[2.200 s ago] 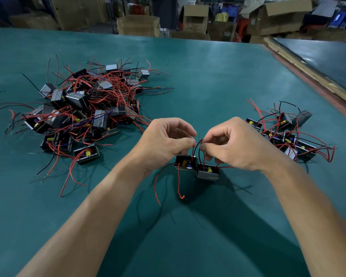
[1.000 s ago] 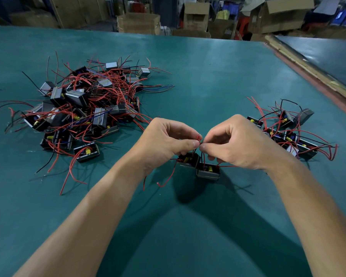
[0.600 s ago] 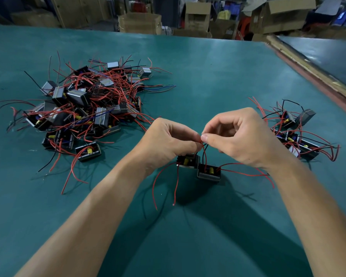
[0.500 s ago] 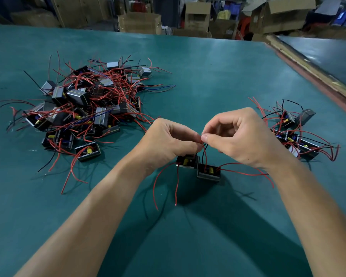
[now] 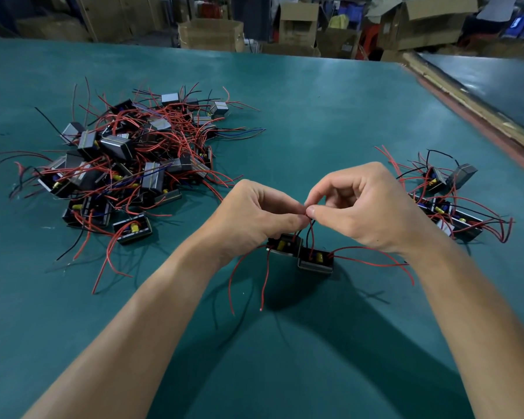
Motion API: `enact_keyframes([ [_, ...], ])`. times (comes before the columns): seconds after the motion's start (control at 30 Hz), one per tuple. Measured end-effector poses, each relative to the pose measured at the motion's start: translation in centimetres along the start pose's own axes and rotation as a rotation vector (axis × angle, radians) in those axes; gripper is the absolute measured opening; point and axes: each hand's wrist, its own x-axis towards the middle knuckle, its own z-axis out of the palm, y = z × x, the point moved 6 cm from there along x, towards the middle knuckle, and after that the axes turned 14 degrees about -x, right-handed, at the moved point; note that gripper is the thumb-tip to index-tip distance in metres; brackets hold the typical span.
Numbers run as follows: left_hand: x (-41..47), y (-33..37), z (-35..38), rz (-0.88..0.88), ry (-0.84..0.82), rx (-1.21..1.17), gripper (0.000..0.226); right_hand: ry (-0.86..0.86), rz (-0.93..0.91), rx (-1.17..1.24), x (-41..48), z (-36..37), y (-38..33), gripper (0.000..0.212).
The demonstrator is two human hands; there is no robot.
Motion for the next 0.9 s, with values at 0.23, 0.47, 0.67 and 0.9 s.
enact_keyframes([
  [0.23, 0.06, -0.08, 0.25, 0.010, 0.014, 0.028, 0.009, 0.014, -0.020, -0.008, 0.09, -0.03, -0.14, 0.013],
  [0.47, 0.11, 0.02, 0.08, 0.017, 0.067, 0.079, 0.006, 0.014, -0.035, 0.001, -0.07, -0.26, -0.35, 0.010],
  [0.67, 0.18, -0.06, -0.24, 0.005, 0.097, 0.107, 0.009, 0.014, -0.059, -0.002, -0.21, -0.45, -0.48, 0.011],
  [0.9, 0.33, -0.14, -0.36, 0.059, 0.110, 0.117, 0.007, 0.058, -0.028, 0.049, 0.03, -0.52, -0.22, 0.012],
])
